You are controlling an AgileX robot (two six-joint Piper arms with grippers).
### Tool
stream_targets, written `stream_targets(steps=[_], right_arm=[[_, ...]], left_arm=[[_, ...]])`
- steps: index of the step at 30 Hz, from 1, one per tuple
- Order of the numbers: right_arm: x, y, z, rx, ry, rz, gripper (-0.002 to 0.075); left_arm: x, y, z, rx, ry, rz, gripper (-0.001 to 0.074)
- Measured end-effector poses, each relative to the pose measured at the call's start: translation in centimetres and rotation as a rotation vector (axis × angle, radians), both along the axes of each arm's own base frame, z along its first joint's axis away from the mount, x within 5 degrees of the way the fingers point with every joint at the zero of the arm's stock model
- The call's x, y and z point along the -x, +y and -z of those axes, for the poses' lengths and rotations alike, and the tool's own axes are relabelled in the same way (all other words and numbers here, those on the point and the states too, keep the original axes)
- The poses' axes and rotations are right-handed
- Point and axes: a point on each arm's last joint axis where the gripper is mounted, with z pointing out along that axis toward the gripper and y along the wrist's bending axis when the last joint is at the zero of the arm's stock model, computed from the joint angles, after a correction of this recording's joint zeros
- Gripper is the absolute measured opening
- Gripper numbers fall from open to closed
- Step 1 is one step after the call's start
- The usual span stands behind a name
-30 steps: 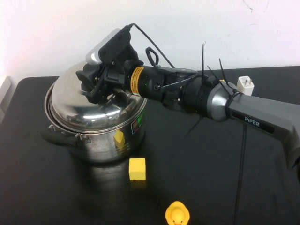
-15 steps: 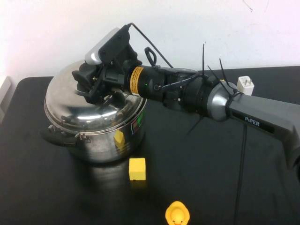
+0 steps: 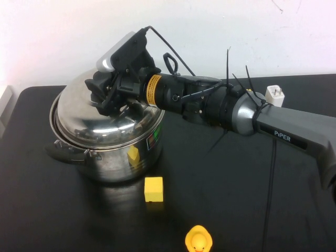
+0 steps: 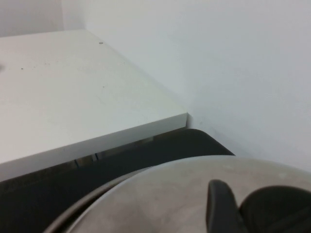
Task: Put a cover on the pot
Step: Place the pot lid on the pot
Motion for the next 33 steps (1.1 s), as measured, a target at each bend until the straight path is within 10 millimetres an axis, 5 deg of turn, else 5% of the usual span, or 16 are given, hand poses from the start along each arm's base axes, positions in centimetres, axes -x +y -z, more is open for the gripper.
stream_targets(steps=[19,26,30,33], right_arm=[[0.0,0.0,0.1,-0.036,0.067,0.019,0.0342],[0.1,0.0,-0.1,-0.043,0.056,0.001,0.05],[0.6,-0.5,-2.7,-0.051,-0.011,-0.042,0.0491],[1.6,-1.8,-7.1,-0.041,-0.1,-0.077,0.0391]], left_arm=[[0.0,0.0,0.0,0.0,0.0,0.0,-0.0002],[0.0,0.0,0.0,0.0,0.0,0.0,-0.0003],[0.0,0.0,0.0,0.0,0.0,0.0,-0.0003],[0.0,0.0,0.0,0.0,0.0,0.0,-0.0002]])
